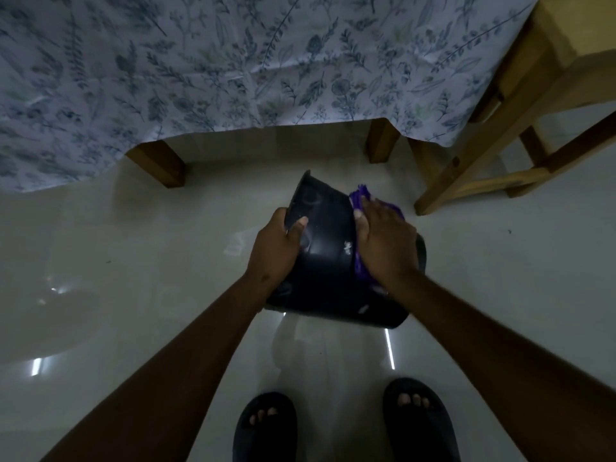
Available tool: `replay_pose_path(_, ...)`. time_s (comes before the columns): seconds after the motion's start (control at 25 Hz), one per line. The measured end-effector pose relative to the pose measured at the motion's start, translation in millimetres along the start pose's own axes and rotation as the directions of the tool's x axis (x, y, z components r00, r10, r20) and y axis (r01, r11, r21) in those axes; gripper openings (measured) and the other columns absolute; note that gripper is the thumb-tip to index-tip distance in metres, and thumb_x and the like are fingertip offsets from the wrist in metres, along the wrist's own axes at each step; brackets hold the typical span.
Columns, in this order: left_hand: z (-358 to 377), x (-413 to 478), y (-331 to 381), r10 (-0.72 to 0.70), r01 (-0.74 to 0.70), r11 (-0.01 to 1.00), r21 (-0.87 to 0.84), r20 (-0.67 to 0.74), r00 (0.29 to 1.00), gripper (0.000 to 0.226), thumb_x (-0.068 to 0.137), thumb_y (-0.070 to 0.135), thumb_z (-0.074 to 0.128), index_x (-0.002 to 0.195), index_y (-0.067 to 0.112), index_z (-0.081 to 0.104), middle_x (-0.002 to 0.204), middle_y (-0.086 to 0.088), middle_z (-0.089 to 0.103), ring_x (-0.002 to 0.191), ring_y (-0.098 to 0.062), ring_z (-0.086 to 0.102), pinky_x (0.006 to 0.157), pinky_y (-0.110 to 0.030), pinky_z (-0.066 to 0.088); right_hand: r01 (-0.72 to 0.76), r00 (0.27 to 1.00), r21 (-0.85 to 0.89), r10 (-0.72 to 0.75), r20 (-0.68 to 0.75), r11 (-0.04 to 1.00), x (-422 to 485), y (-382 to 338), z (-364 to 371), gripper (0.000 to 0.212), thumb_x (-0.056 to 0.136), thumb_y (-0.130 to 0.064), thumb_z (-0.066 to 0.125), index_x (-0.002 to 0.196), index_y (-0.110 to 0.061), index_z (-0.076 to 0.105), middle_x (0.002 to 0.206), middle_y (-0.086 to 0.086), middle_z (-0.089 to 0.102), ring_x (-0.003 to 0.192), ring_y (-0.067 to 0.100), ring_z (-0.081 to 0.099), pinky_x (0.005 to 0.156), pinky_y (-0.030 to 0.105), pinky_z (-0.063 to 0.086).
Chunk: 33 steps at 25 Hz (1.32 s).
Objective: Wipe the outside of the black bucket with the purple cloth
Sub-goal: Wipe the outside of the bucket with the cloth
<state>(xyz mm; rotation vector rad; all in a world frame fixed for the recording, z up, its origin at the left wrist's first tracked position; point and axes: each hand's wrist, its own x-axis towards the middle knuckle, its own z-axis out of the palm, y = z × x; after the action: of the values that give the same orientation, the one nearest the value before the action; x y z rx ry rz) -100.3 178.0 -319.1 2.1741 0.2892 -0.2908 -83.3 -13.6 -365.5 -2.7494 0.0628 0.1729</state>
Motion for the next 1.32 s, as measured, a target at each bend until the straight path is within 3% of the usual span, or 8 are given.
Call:
replay_pose_path(0.12, 1.6, 20.0, 8.3, -0.01, 0.009, 1.0, 0.028, 0.038, 0.999, 0.028, 0.099, 0.035, 0.045, 0.112, 0.012, 0.054, 0.097, -0.003, 0.063, 0.084, -0.018, 0.06, 0.062, -0.02, 0.042, 0.169, 0.985, -0.097, -0.166, 0.041, 0.981, -79.0, -19.4, 16.2, 0.064, 0.097, -0.053, 0.019, 0.153, -0.024, 0.014, 0.162, 0.003, 0.014, 0.149, 0.028, 0.011, 0.117, 0.051, 0.014)
replay_pose_path(0.24, 2.7, 18.4, 1.4, 0.031, -0.031, 1.0, 0.005, 0.047, 0.998, 0.025, 0.099, 0.036, 0.045, 0.107, 0.014, 0.053, 0.09, 0.001, 0.062, 0.077, -0.012, 0.058, 0.06, -0.019, 0.042, 0.298, 0.954, -0.116, -0.298, 0.02, 0.947, -70.4, -26.0, 17.6, 0.062, 0.098, -0.051, 0.023, 0.153, -0.024, 0.015, 0.162, 0.003, 0.016, 0.149, 0.027, 0.012, 0.115, 0.05, 0.014)
replay_pose_path(0.44, 2.3, 5.6, -4.9, 0.041, -0.041, 0.999, -0.001, -0.008, 0.999, 0.028, 0.099, 0.037, 0.044, 0.109, 0.013, 0.053, 0.093, 0.0, 0.061, 0.079, -0.015, 0.06, 0.065, -0.023, 0.048, 0.058, 0.998, 0.091, -0.061, 0.03, 0.994, 7.6, -21.6, -5.2, 0.049, 0.101, -0.042, 0.023, 0.133, -0.014, 0.047, 0.138, 0.009, 0.055, 0.126, 0.026, 0.051, 0.102, 0.04, 0.04)
replay_pose_path(0.56, 4.8, 5.1, -12.8, 0.018, -0.017, 1.0, 0.021, -0.04, 0.999, 0.029, 0.099, 0.038, 0.044, 0.109, 0.012, 0.054, 0.097, -0.006, 0.066, 0.084, -0.023, 0.064, 0.071, -0.03, 0.051, 0.133, 0.991, -0.131, -0.132, 0.012, 0.982, -61.3, -22.0, 13.9, 0.06, 0.099, -0.048, 0.02, 0.15, -0.017, 0.027, 0.157, 0.009, 0.03, 0.144, 0.03, 0.027, 0.113, 0.05, 0.027)
replay_pose_path(0.68, 3.1, 10.9, -16.2, 0.026, -0.025, 0.998, 0.05, -0.016, 1.0, 0.028, 0.099, 0.038, 0.043, 0.107, 0.013, 0.054, 0.095, -0.007, 0.067, 0.08, -0.021, 0.063, 0.065, -0.029, 0.05, 0.233, 0.972, -0.135, -0.232, 0.026, 0.963, -95.9, -32.1, 25.2, 0.064, 0.097, -0.053, 0.024, 0.154, -0.023, 0.015, 0.162, 0.004, 0.015, 0.149, 0.028, 0.012, 0.113, 0.051, 0.016)
replay_pose_path(0.8, 4.0, 16.6, -7.0, 0.021, -0.022, 1.0, 0.02, 0.023, 1.0, 0.026, 0.099, 0.033, 0.044, 0.11, 0.012, 0.054, 0.096, -0.004, 0.064, 0.079, -0.016, 0.06, 0.059, -0.02, 0.042, 0.251, 0.968, -0.099, -0.249, 0.03, 0.963, -33.2, -31.3, 10.9, 0.059, 0.098, -0.051, 0.026, 0.151, -0.026, 0.019, 0.159, 0.003, 0.025, 0.146, 0.025, 0.022, 0.114, 0.049, 0.024)
replay_pose_path(0.92, 3.7, 16.9, -4.1, 0.004, -0.004, 1.0, -0.005, 0.01, 1.0, 0.029, 0.099, 0.034, 0.045, 0.111, 0.01, 0.054, 0.098, -0.006, 0.064, 0.083, -0.02, 0.06, 0.06, -0.02, 0.042, 0.11, 0.992, 0.049, -0.113, 0.054, 0.993, 13.8, -13.8, 1.2, 0.057, 0.099, -0.052, 0.025, 0.147, -0.023, 0.034, 0.15, 0.006, 0.043, 0.136, 0.024, 0.041, 0.11, 0.045, 0.035)
replay_pose_path(1.32, 3.0, 25.7, 1.5, -0.007, 0.006, 0.997, 0.078, 0.014, 1.0, 0.026, 0.098, 0.036, 0.044, 0.105, 0.012, 0.054, 0.091, -0.003, 0.062, 0.074, -0.015, 0.057, 0.058, -0.02, 0.04, 0.179, 0.981, -0.067, -0.173, 0.089, 0.982, -32.2, -11.4, 1.2, 0.057, 0.097, -0.053, 0.018, 0.152, -0.036, 0.012, 0.16, 0.01, 0.021, 0.147, 0.032, 0.018, 0.114, 0.053, 0.025)
